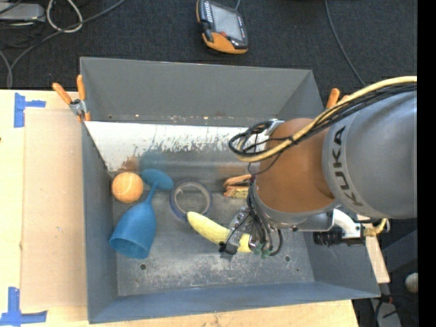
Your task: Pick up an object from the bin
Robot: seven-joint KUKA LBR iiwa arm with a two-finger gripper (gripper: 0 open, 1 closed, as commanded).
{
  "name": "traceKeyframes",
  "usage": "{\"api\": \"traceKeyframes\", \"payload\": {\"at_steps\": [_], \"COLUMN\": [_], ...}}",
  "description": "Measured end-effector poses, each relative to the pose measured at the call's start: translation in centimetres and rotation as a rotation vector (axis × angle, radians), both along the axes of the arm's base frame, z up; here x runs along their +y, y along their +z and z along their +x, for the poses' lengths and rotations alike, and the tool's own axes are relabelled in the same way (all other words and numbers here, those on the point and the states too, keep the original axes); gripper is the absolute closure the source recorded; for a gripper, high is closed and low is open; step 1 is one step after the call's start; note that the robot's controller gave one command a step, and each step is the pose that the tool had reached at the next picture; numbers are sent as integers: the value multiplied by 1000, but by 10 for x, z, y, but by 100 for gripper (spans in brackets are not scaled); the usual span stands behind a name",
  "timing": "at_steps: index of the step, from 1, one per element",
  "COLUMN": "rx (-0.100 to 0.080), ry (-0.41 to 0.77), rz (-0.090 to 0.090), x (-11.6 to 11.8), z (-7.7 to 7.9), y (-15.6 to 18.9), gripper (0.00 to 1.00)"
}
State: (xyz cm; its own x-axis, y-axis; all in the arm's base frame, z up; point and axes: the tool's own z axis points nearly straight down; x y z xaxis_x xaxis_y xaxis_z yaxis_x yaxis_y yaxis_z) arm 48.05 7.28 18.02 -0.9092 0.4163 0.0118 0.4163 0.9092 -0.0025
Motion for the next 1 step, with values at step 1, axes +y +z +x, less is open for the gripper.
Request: {"api": "traceKeyframes", "payload": {"at_steps": [1], "rx": [1], "ry": [2], "rz": [0], "x": [0], "z": [0], "y": [8], "gripper": [100]}}
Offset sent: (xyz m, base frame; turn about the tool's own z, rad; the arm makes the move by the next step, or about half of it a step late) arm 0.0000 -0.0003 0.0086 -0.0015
